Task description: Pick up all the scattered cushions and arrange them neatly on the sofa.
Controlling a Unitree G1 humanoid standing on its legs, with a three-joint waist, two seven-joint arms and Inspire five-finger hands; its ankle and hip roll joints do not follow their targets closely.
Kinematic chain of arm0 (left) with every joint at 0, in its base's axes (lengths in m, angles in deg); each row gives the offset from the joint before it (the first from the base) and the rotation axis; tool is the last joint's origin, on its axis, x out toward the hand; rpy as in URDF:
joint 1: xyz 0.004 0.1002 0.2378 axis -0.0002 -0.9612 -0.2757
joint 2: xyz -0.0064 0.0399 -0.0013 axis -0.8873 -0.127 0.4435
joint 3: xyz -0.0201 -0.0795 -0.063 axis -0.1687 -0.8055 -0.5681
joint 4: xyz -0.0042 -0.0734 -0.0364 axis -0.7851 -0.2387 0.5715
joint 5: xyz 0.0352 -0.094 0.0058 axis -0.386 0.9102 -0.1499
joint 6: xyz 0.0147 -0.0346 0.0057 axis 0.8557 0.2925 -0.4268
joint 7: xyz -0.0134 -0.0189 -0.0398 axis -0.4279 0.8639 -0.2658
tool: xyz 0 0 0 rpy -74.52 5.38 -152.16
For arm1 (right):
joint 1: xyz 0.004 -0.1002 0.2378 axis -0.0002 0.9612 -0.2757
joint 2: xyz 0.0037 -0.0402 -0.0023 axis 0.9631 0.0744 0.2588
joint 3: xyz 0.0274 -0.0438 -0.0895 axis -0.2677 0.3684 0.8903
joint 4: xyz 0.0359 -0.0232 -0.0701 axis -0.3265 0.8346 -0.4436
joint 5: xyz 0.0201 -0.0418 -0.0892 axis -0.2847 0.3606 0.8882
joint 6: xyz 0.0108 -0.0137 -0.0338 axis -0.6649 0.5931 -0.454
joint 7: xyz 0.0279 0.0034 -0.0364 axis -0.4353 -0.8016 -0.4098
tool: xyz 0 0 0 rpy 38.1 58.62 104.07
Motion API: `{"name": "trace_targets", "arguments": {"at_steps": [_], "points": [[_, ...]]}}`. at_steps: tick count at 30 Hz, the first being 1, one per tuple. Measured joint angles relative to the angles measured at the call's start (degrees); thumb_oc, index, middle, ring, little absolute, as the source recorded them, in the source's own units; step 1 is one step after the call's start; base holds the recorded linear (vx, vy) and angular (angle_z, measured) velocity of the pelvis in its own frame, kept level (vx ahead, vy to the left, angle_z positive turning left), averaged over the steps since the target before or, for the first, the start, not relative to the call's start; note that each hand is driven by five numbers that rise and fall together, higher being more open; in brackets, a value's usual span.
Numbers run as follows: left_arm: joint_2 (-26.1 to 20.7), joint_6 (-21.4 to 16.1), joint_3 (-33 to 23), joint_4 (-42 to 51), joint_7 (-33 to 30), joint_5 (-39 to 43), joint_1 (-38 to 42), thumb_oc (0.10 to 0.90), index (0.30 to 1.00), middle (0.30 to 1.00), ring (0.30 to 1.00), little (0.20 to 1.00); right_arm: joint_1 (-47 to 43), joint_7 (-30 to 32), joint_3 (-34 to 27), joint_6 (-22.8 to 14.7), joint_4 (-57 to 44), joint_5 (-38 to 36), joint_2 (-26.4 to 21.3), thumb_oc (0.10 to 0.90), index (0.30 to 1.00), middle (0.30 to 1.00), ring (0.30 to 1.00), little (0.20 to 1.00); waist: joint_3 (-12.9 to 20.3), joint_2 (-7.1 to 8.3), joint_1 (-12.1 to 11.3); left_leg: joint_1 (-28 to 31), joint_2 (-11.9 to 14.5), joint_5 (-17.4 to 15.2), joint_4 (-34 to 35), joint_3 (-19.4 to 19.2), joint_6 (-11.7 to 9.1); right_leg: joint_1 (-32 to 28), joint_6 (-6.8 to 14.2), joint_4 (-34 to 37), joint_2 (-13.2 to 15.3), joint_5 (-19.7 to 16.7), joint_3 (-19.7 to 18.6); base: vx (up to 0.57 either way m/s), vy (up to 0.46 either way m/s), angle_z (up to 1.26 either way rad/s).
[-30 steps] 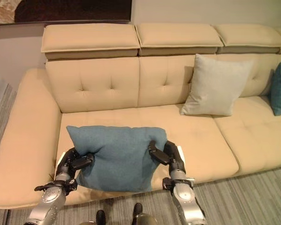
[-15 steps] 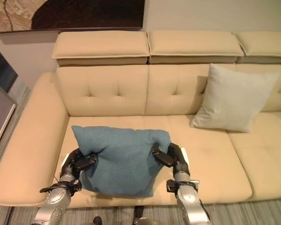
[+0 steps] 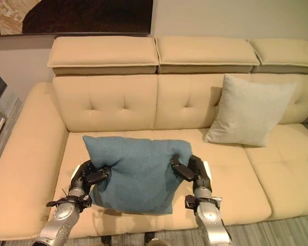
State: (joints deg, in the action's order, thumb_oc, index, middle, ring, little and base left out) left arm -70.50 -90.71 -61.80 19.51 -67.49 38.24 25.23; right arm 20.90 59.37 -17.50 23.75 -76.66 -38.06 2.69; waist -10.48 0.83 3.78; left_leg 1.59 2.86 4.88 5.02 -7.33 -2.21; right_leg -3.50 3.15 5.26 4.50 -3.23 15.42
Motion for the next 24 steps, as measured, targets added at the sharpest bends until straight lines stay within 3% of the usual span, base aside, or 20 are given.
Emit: {"name": "trace_targets", "arguments": {"at_steps": [8, 13, 18, 24], "points": [[-1.5, -0.1, -3.1, 5.4, -0.2, -0.4, 0.4, 0.400, 0.300, 0.300, 0.300, 0.300, -3.6, 0.0, 0.6, 0.0, -2.7, 0.0, 0.3, 0.400, 0.300, 0.300, 0.300, 0.300, 0.0, -0.05, -2.9, 1.5, -0.9, -0.1, 0.0, 0.2, 0.2, -1.5, 0.7, 0.0, 1.2, 0.4, -1.9, 0.07, 0.050, 0.00], [-2.5, -0.3, -3.5, 6.0, -3.0, -0.5, 6.9, 0.400, 0.300, 0.300, 0.300, 0.300, -13.8, 2.2, 2.5, 0.8, -3.7, 0.1, -3.2, 0.400, 0.300, 0.300, 0.300, 0.300, 0.4, -0.43, -2.9, -1.9, -0.3, 0.1, 0.1, 0.7, 0.4, 1.8, 0.6, 0.0, 0.6, -0.5, -2.0, -0.07, 0.018, 0.03], [-3.0, -1.1, -3.4, 3.7, -7.7, -0.5, 17.4, 0.400, 0.300, 0.300, 0.300, 0.300, -26.5, 6.0, 4.1, 0.7, -2.2, 0.2, -5.0, 0.400, 0.300, 0.300, 0.300, 0.300, 0.5, -0.43, -2.8, -9.3, -0.3, 2.5, 0.0, 0.7, 0.9, 9.3, 0.4, 0.0, 0.6, -3.0, -2.3, -0.15, -0.002, -0.02], [-6.1, -2.8, 1.2, -12.8, -12.4, -0.5, 35.7, 0.400, 0.300, 0.300, 0.300, 0.300, -43.7, 9.4, 11.0, 0.4, 9.2, 0.3, -9.4, 0.400, 0.300, 0.300, 0.300, 0.300, 0.5, -0.42, -2.8, -17.2, -0.2, 4.8, 0.0, 0.7, 1.2, 17.3, 0.1, 0.0, 0.2, -5.2, -2.7, -0.11, 0.011, -0.01]]}}
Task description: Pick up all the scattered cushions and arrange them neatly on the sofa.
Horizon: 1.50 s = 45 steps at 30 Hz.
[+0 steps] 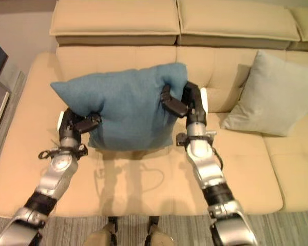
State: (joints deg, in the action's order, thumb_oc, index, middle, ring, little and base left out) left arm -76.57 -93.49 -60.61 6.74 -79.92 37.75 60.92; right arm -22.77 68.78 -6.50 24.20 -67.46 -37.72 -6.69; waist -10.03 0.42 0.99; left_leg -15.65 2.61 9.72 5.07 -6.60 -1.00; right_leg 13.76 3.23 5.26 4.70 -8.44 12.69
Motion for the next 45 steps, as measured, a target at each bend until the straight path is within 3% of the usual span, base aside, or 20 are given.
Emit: {"name": "trace_targets", "arguments": {"at_steps": [7, 11, 14, 15, 16, 22, 24, 28, 32, 35, 39, 40, 42, 45], "points": [[-1.9, -0.6, 3.4, -7.0, -1.6, 0.3, 9.0, 0.400, 0.300, 0.300, 0.300, 0.300, -6.7, 2.4, 2.8, -0.2, 5.0, -0.1, -1.4, 0.400, 0.300, 0.300, 0.300, 0.300, -0.1, -0.01, 0.3, -6.2, 0.1, 0.7, 0.0, 0.4, -0.2, 6.1, -0.1, 0.0, 0.1, -0.5, -0.1, -0.03, 0.024, 0.01], [-3.3, -0.6, 4.9, -7.3, -1.5, 1.0, 9.9, 0.400, 0.300, 0.300, 0.300, 0.300, -8.0, 3.0, 4.9, -0.3, 7.1, -0.1, -2.7, 0.400, 0.300, 0.300, 0.300, 0.300, -0.1, -0.02, 0.9, -8.3, 0.0, 0.7, 0.0, 0.5, -0.2, 8.3, -0.1, 0.0, 0.3, -0.5, -0.3, 0.00, 0.000, 0.00], [-3.5, -2.8, 5.8, -10.0, -1.4, 1.3, 11.7, 0.400, 0.300, 0.300, 0.300, 0.300, -9.4, 3.0, 5.1, -0.7, 7.7, -0.1, -3.0, 0.400, 0.300, 0.300, 0.300, 0.300, -0.1, -0.04, 1.4, -9.3, -0.1, 0.7, 0.0, 0.6, -0.2, 9.4, -0.1, 0.0, 0.4, -0.5, -0.6, 0.00, 0.002, -0.01], [-4.0, -3.0, 6.1, -10.8, -1.3, 1.3, 13.1, 0.773, 0.860, 0.860, 0.860, 0.860, -10.4, 3.0, 5.5, -0.9, 8.0, -0.1, -3.3, 0.524, 0.486, 0.486, 0.486, 0.486, -0.1, -0.04, 1.4, -9.8, -0.1, 0.7, 0.0, 0.6, -0.2, 9.9, -0.1, 0.0, 0.4, -0.5, -0.6, 0.00, 0.007, -0.04], [-4.4, -3.0, 6.2, -11.0, -1.3, 1.3, 13.9, 0.800, 0.900, 0.900, 0.900, 0.900, -11.2, 3.1, 5.5, -0.9, 8.0, -0.1, -3.5, 0.800, 0.900, 0.900, 0.900, 0.900, -0.1, -0.05, 1.3, -10.3, -0.1, 0.7, 0.0, 0.6, -0.2, 10.5, -0.1, 0.0, 0.5, -0.5, -0.7, 0.00, 0.000, 0.00], [-6.1, -4.0, 5.4, -10.9, 1.7, 1.3, 14.2, 0.800, 0.900, 0.900, 0.900, 0.900, -11.7, 1.7, 5.9, -1.8, 9.7, 0.0, -6.6, 0.800, 0.900, 0.900, 0.900, 0.900, -0.1, -0.05, 1.0, -11.2, -0.3, 0.7, 0.0, 0.7, -0.2, 11.4, -0.1, 0.0, 0.7, -0.4, -0.7, 0.00, -0.005, 0.00], [-9.8, -4.0, 4.9, -9.1, 3.7, 1.2, 13.1, 0.800, 0.900, 0.900, 0.900, 0.900, -11.5, 0.5, 5.7, -2.0, 9.7, -0.1, -8.9, 0.800, 0.900, 0.900, 0.900, 0.900, -0.1, -0.05, 1.1, -11.2, -0.3, 0.7, 0.0, 0.7, -0.2, 11.4, 0.0, 0.0, 0.7, -0.4, -0.7, 0.00, 0.000, 0.00], [-15.8, -5.1, -1.5, -6.8, 6.3, 1.1, 7.2, 0.800, 0.900, 0.900, 0.900, 0.900, -7.8, -1.7, -0.3, -4.8, 10.7, -2.4, -9.6, 0.800, 0.900, 0.900, 0.900, 0.900, -0.1, -0.06, 1.2, -10.8, -0.3, 0.8, 0.0, 0.7, -0.3, 11.0, 0.1, 0.0, 0.7, -0.3, -0.9, 0.00, 0.000, 0.00], [-15.7, -5.1, -9.8, -8.3, 5.8, 1.2, 2.6, 0.800, 0.900, 0.900, 0.900, 0.900, -2.4, -1.8, -6.7, -5.1, 12.1, -5.7, -9.7, 0.800, 0.900, 0.900, 0.900, 0.900, -0.1, -0.06, 0.9, -10.2, -0.3, 0.8, 0.0, 0.8, -0.3, 10.4, 0.1, 0.0, 0.7, -0.3, -0.7, 0.00, -0.012, 0.03], [-13.3, -5.0, -14.1, -4.0, 5.8, 1.3, -8.6, 0.800, 0.900, 0.900, 0.900, 0.900, 5.3, -1.8, -10.6, -5.1, 11.8, -7.6, -6.2, 0.800, 0.900, 0.900, 0.900, 0.900, -0.1, -0.06, 1.2, -8.3, -0.4, 0.8, 0.0, 0.7, -0.4, 8.5, 0.6, 0.0, 0.7, 0.0, -1.1, 0.02, -0.018, -0.01], [-5.2, -5.0, -14.7, 4.6, 6.5, 1.1, -21.4, 0.800, 0.900, 0.900, 0.900, 0.900, 17.2, -3.2, -12.1, -4.3, 6.5, -7.4, -1.0, 0.800, 0.900, 0.900, 0.900, 0.900, -0.1, -0.06, 0.9, -5.2, -0.3, 0.5, 0.0, 0.7, -0.8, 5.3, 1.2, 0.0, 0.6, 0.8, -1.9, 0.02, -0.035, -0.02], [-1.2, -4.9, -14.7, 5.2, 7.6, 1.1, -24.7, 0.800, 0.900, 0.900, 0.900, 0.900, 21.4, -4.1, -12.2, -3.9, 4.6, -6.6, 1.8, 0.800, 0.900, 0.900, 0.900, 0.900, -0.1, -0.06, 1.0, -3.2, 0.1, -0.2, 0.0, 0.8, -1.6, 3.4, 1.6, 0.0, 0.4, 1.3, -1.9, 0.04, -0.028, -0.06], [0.2, -4.5, -14.7, 5.2, 9.4, -0.2, -28.6, 0.800, 0.900, 0.900, 0.900, 0.900, 25.4, -5.7, -12.2, -3.9, 4.1, -4.5, 4.0, 0.800, 0.900, 0.900, 0.900, 0.900, -0.1, -0.07, 1.1, -1.2, 0.5, -1.1, 0.1, 0.8, -2.5, 1.6, 1.8, 0.0, 0.0, 1.5, -2.0, 0.05, -0.031, -0.08], [2.1, -3.7, -16.8, 5.1, 11.3, -1.4, -36.0, 0.800, 0.900, 0.900, 0.900, 0.900, 33.3, -7.0, -13.8, -3.2, 4.2, -2.3, 5.8, 0.800, 0.900, 0.900, 0.900, 0.900, 0.2, -0.54, 1.1, 2.5, 0.7, -1.7, 0.0, 0.7, -2.3, -1.9, 1.5, 0.0, -0.1, 1.8, -2.0, 0.05, -0.042, -0.02]]}}
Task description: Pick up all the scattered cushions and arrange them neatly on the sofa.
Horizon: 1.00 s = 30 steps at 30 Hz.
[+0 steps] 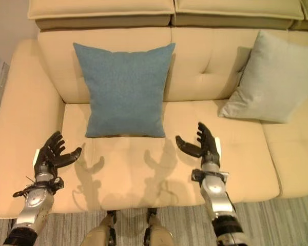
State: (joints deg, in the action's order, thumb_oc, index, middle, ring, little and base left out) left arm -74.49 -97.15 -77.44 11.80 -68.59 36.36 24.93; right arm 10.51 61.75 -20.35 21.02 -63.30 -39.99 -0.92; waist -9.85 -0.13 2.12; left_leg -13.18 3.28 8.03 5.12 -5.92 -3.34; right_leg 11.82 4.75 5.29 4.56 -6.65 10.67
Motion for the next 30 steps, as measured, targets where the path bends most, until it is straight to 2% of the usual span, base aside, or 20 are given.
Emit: {"name": "trace_targets", "arguments": {"at_steps": [1, 4, 6, 7, 13, 15, 18, 23, 27, 28, 29, 30], "points": [[1.7, 1.2, -0.4, -0.5, 0.7, -0.1, -4.3, 0.800, 0.900, 0.900, 0.900, 0.900, 4.8, -1.3, 0.2, 1.6, 0.0, 1.4, 0.0, 0.800, 0.900, 0.900, 0.900, 0.900, 0.6, -0.56, 0.1, 3.3, 0.0, -1.0, 0.1, 0.0, 0.3, -3.4, -0.1, 0.4, 0.0, 1.3, 0.0, 0.03, -0.040, -0.01], [3.2, 1.5, -2.2, -3.5, 2.5, -2.4, -7.2, 0.800, 0.900, 0.900, 0.900, 0.900, 6.6, -2.6, -0.4, 1.7, 3.5, 4.0, 1.7, 0.800, 0.900, 0.900, 0.900, 0.900, 1.9, -1.17, 0.1, 5.5, 0.2, -0.9, 0.0, 0.0, 0.2, -5.6, -0.3, 0.0, -0.2, 1.1, 0.1, 0.01, -0.018, 0.02], [3.9, 3.3, -1.4, -8.0, 3.6, -3.2, -9.7, 0.800, 0.900, 0.900, 0.900, 0.900, 9.0, -4.5, 2.0, 3.3, 7.6, 5.8, 1.7, 0.800, 0.900, 0.900, 0.900, 0.900, 5.7, -1.46, 0.0, 7.6, 0.4, -1.7, 0.0, 0.1, 0.3, -7.8, -0.2, 0.1, -0.4, 2.3, 0.2, -0.01, -0.027, 0.06], [4.0, 3.4, -1.2, -10.3, 3.8, -3.8, -9.9, 0.800, 0.900, 0.900, 0.900, 0.900, 9.2, -4.8, 2.3, 3.6, 8.3, 6.2, 1.8, 0.800, 0.900, 0.900, 0.900, 0.900, 5.8, -1.53, -0.1, 8.3, 0.5, -1.7, 0.0, 0.1, 0.3, -8.6, -0.2, 0.4, -0.4, 2.3, 0.5, -0.01, -0.029, 0.10], [6.3, 5.6, 0.9, -29.4, 4.2, -8.9, -7.4, 0.800, 0.900, 0.900, 0.900, 0.900, 10.0, -4.9, 3.6, 4.1, 20.8, 9.7, 2.6, 0.800, 0.900, 0.900, 0.900, 0.900, 9.6, -0.34, -0.8, 12.0, 0.6, -2.6, 0.3, 1.8, 0.0, -13.3, -0.3, 0.4, -0.7, 3.7, 2.4, -0.01, -0.044, 0.15], [6.4, 7.0, 1.0, -31.4, 4.8, -10.0, -8.9, 0.800, 0.900, 0.900, 0.900, 0.900, 11.2, -4.8, 4.2, 4.5, 22.5, 11.0, 2.6, 0.800, 0.900, 0.900, 0.900, 0.900, 10.4, 0.32, -1.2, 12.0, 0.8, -3.1, 0.3, 2.0, 0.4, -13.3, -0.6, 0.4, -0.9, 3.9, 2.6, -0.01, -0.055, 0.10], [6.5, 7.4, 1.4, -35.7, 4.8, -11.6, -9.0, 0.800, 0.900, 0.900, 0.900, 0.900, 11.2, -4.8, 4.2, 4.4, 26.2, 11.2, 2.9, 0.800, 0.900, 0.900, 0.900, 0.900, 10.3, 0.21, -1.4, 12.0, 1.0, -3.0, 0.3, 3.2, 0.3, -14.3, -0.7, 0.4, -1.1, 3.9, 3.1, -0.05, -0.082, 0.14], [6.5, 7.5, 3.3, -41.1, 4.8, -14.6, -6.3, 0.800, 0.900, 0.900, 0.900, 0.900, 10.4, -4.8, 4.1, 4.1, 31.1, 10.4, 3.2, 0.800, 0.900, 0.900, 0.900, 0.900, 8.1, -1.32, -1.3, 9.2, 1.3, -1.4, -2.0, 5.8, -0.8, -14.1, -0.9, 0.0, -2.2, 4.0, 5.5, -0.18, -0.060, 0.28], [7.0, 7.6, 3.3, -42.7, 4.8, -16.2, -1.8, 0.800, 0.900, 0.900, 0.900, 0.900, 6.3, -4.8, 5.1, 4.4, 33.9, 10.3, 3.5, 0.800, 0.900, 0.900, 0.900, 0.900, 4.2, -2.17, -1.4, 5.8, 1.9, 1.0, -4.2, 5.6, -3.5, -12.1, -3.5, 0.4, -2.2, 3.3, 6.9, -0.18, 0.003, 0.18], [7.2, 7.5, 3.1, -43.2, 4.8, -16.7, -1.6, 0.800, 0.900, 0.900, 0.900, 0.900, 5.7, -4.7, 5.5, 4.4, 34.5, 10.3, 3.6, 0.800, 0.900, 0.900, 0.900, 0.900, 3.6, -0.95, -1.4, 5.7, 1.3, 0.7, -5.0, 4.9, -6.1, -11.0, -6.4, 0.5, -1.1, 1.6, 7.6, -0.22, 0.048, -0.20], [7.4, 7.6, 3.1, -44.4, 4.9, -16.8, -0.8, 0.800, 0.900, 0.900, 0.900, 0.900, 4.4, -4.7, 6.2, 4.4, 34.7, 10.3, 3.8, 0.800, 0.900, 0.900, 0.900, 0.900, 2.8, 0.70, -1.3, 5.0, 0.1, -3.2, -11.2, 3.4, -5.4, -11.0, -7.1, 0.4, 1.1, 1.3, 7.0, -0.15, 0.069, -0.26], [7.7, 7.6, 2.9, -45.5, 5.0, -17.2, 0.2, 0.800, 0.900, 0.900, 0.900, 0.900, 3.9, -4.7, 6.2, 4.3, 34.1, 10.3, 3.9, 0.800, 0.900, 0.900, 0.900, 0.900, 2.2, 2.76, -1.1, 4.9, -1.0, -7.1, -20.3, 2.9, -4.9, -11.4, -6.5, 0.1, 3.3, 0.5, 6.3, -0.10, 0.051, -0.09]]}}
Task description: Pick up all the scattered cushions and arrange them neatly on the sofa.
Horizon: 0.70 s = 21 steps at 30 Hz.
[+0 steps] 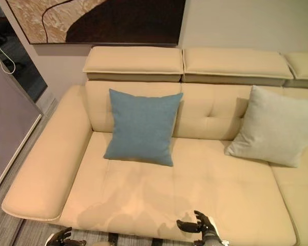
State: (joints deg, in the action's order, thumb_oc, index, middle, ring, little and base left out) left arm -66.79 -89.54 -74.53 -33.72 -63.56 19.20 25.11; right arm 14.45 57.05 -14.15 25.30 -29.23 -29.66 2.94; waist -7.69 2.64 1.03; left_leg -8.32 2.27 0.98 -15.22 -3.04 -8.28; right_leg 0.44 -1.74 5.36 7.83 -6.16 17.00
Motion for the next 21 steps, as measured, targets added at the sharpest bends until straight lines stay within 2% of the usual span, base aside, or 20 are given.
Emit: {"name": "trace_targets", "arguments": {"at_steps": [1, 2, 3, 4, 6, 7, 11, 13, 14, 15, 16, 17, 18, 19, 20, 21], "points": [[0.4, 0.0, -0.6, -0.2, -0.1, -0.1, 0.2, 0.800, 0.900, 0.900, 0.900, 0.900, 0.0, 0.1, -0.3, -0.1, -0.7, 0.0, -0.3, 0.800, 0.900, 0.900, 0.900, 0.900, 0.2, 0.18, 0.6, 1.1, 0.4, -2.2, -4.5, 0.2, -0.3, -0.2, 0.4, -0.1, 0.8, -0.1, 0.2, -0.13, 0.124, 0.12], [0.7, 0.0, -0.9, -0.1, -0.1, -0.1, 0.0, 0.800, 0.900, 0.900, 0.900, 0.900, 0.6, 0.1, -0.7, -0.1, -0.9, 0.0, -0.6, 0.800, 0.900, 0.900, 0.900, 0.900, 0.6, -0.42, 1.3, 3.0, 1.9, -3.1, -5.1, 0.3, -0.2, -0.5, 1.0, -0.1, 0.7, 0.5, 0.5, -0.08, 0.094, 0.39], [1.0, -0.1, -0.8, 0.0, 0.0, -0.1, 0.3, 0.800, 0.900, 0.900, 0.900, 0.900, 1.3, 0.2, -1.1, -0.1, -0.9, 0.0, -0.8, 0.800, 0.900, 0.900, 0.900, 0.900, 1.2, -1.34, 1.9, 5.0, 2.9, -2.7, -2.5, 0.3, 0.1, -0.6, 1.9, -0.1, 0.1, 0.9, 1.0, -0.13, 0.145, 0.52], [1.7, -0.2, -0.8, 0.6, -0.1, 0.0, 1.1, 0.800, 0.900, 0.900, 0.900, 0.900, 1.3, 0.1, -1.8, -0.1, 0.4, -0.1, -0.9, 0.800, 0.900, 0.900, 0.900, 0.900, 1.5, -1.79, 2.8, 6.2, 3.3, -5.7, -1.6, 0.3, -0.6, -0.2, 1.8, -0.3, 0.3, 0.4, 2.2, -0.17, 0.199, 0.71], [2.4, -0.1, 0.8, 1.9, 0.0, 0.0, 2.7, 0.800, 0.900, 0.900, 0.900, 0.900, 0.4, 0.1, -1.9, 0.4, 4.9, 0.0, 0.6, 0.800, 0.900, 0.900, 0.900, 0.900, 2.5, -1.96, 3.6, 12.1, 1.9, -5.7, 13.6, -0.4, 3.2, 2.0, 4.6, -2.2, 1.0, -1.1, 3.3, -0.25, 0.269, 0.45], [2.5, -0.1, 1.2, 1.9, 0.0, 0.0, 2.7, 0.800, 0.900, 0.900, 0.900, 0.900, -0.3, 0.1, -2.0, 0.7, 5.7, 0.0, 1.1, 0.800, 0.900, 0.900, 0.900, 0.900, 2.7, -1.56, 3.7, 13.0, 1.1, -4.9, 16.2, -0.6, 4.6, 2.8, 5.3, -2.8, 1.5, -1.4, 3.1, -0.23, 0.182, 0.05], [2.4, 0.0, 1.4, -0.8, -0.1, -0.1, 2.6, 0.800, 0.900, 0.900, 0.900, 0.900, -0.3, 0.2, -2.2, 1.3, 8.3, 0.8, 3.1, 0.800, 0.900, 0.900, 0.900, 0.900, 3.8, 0.60, 3.2, 12.2, -4.2, -3.4, 17.3, -0.6, 6.9, 5.8, 8.7, -3.8, 6.7, -3.6, 0.9, -0.24, 0.142, -0.08], [1.8, 0.1, 1.4, -2.2, -0.4, -0.1, 2.6, 0.800, 0.900, 0.900, 0.900, 0.900, -1.0, 0.1, -2.1, 2.3, 9.3, 2.0, 3.6, 0.800, 0.900, 0.900, 0.900, 0.900, 3.5, 0.57, 2.7, 11.3, -5.8, -2.9, 17.2, -1.0, 8.2, 7.1, 11.1, -4.1, 8.7, -3.9, -0.5, -0.27, 0.053, -0.09], [1.0, 0.1, 1.4, -2.2, -0.4, -0.1, 2.1, 0.800, 0.900, 0.900, 0.900, 0.900, -1.0, 0.1, -2.2, 2.3, 9.6, 2.3, 4.1, 0.800, 0.900, 0.900, 0.900, 0.900, 3.2, 1.07, 2.8, 10.6, -6.5, -2.9, 16.4, -1.4, 8.3, 7.6, 10.8, -4.4, 9.2, -5.2, -1.7, -0.35, 0.081, -0.12], [-0.7, 0.1, 1.4, -2.1, -0.5, -0.6, 2.1, 0.800, 0.900, 0.900, 0.900, 0.900, -1.9, 0.1, -2.1, 2.3, 9.7, 2.6, 4.4, 0.800, 0.900, 0.900, 0.900, 0.900, 1.8, 1.08, 2.6, 7.9, -7.1, -3.5, 13.6, -2.3, 9.3, 9.8, 11.1, -4.9, 9.3, -8.5, -4.0, -0.34, 0.090, -0.34], [-1.2, 0.1, 1.3, -2.2, -0.6, -0.6, 2.0, 0.800, 0.900, 0.900, 0.900, 0.900, -2.8, 0.1, -2.1, 2.3, 9.7, 2.6, 4.4, 0.800, 0.900, 0.900, 0.900, 0.900, 1.1, 1.19, 2.4, 7.6, -6.8, -3.3, 13.4, -3.2, 10.0, 10.2, 12.1, -4.1, 9.2, -10.4, -5.0, -0.29, 0.070, -0.33], [-1.2, 0.4, 0.5, -2.3, -0.5, -0.7, 1.6, 0.800, 0.900, 0.900, 0.900, 0.900, -3.9, 0.2, -2.1, 2.2, 10.3, 2.6, 4.3, 0.800, 0.900, 0.900, 0.900, 0.900, 0.3, -0.04, 1.8, 7.2, -5.5, -2.4, 14.0, -4.6, 12.1, 10.3, 14.2, -6.4, 8.1, -8.2, -5.3, -0.22, -0.032, -0.23], [-0.9, 0.6, 0.1, -0.8, -0.3, -0.7, 1.7, 0.800, 0.900, 0.900, 0.900, 0.900, -3.3, 0.0, -2.1, 2.7, 11.9, 2.6, 4.1, 0.800, 0.900, 0.900, 0.900, 0.900, -0.3, -3.29, -0.1, 8.5, -1.3, -0.6, 15.8, -4.1, 11.6, 12.2, 11.5, -25.7, 3.2, 5.1, -5.8, -0.12, -0.109, -0.13], [-1.5, 0.5, 0.0, 0.1, -0.4, -0.7, 0.8, 0.800, 0.900, 0.900, 0.900, 0.900, -2.7, 0.0, -1.3, 3.1, 11.9, 2.6, 4.3, 0.800, 0.900, 0.900, 0.900, 0.900, 0.0, -3.18, -1.3, 8.8, -0.4, 0.1, 16.7, -4.3, 10.7, 11.3, 12.2, -31.2, 1.7, 9.9, -5.8, -0.08, -0.142, -0.21], [-2.3, 0.6, 0.0, 0.2, -0.4, -0.7, 0.3, 0.800, 0.900, 0.900, 0.900, 0.900, -2.7, 0.0, -1.0, 3.1, 11.8, 2.6, 4.6, 0.800, 0.900, 0.900, 0.900, 0.900, 0.6, -2.37, -2.2, 8.2, -0.4, 0.1, 17.0, -4.9, 10.6, 10.2, 11.7, -32.1, 1.7, 13.1, -5.6, 0.00, -0.132, -0.28], [-2.5, 0.7, 0.0, 0.1, -0.5, -0.7, -0.1, 0.800, 0.900, 0.900, 0.900, 0.900, -2.7, 0.0, -1.0, 3.1, 11.4, 2.6, 4.7, 0.800, 0.900, 0.900, 0.900, 0.900, 1.1, -1.46, -2.8, 7.8, -0.4, 0.4, 17.5, -5.3, 10.3, 8.8, 10.7, -30.0, 1.9, 15.0, -4.5, 0.01, -0.117, -0.34]]}}
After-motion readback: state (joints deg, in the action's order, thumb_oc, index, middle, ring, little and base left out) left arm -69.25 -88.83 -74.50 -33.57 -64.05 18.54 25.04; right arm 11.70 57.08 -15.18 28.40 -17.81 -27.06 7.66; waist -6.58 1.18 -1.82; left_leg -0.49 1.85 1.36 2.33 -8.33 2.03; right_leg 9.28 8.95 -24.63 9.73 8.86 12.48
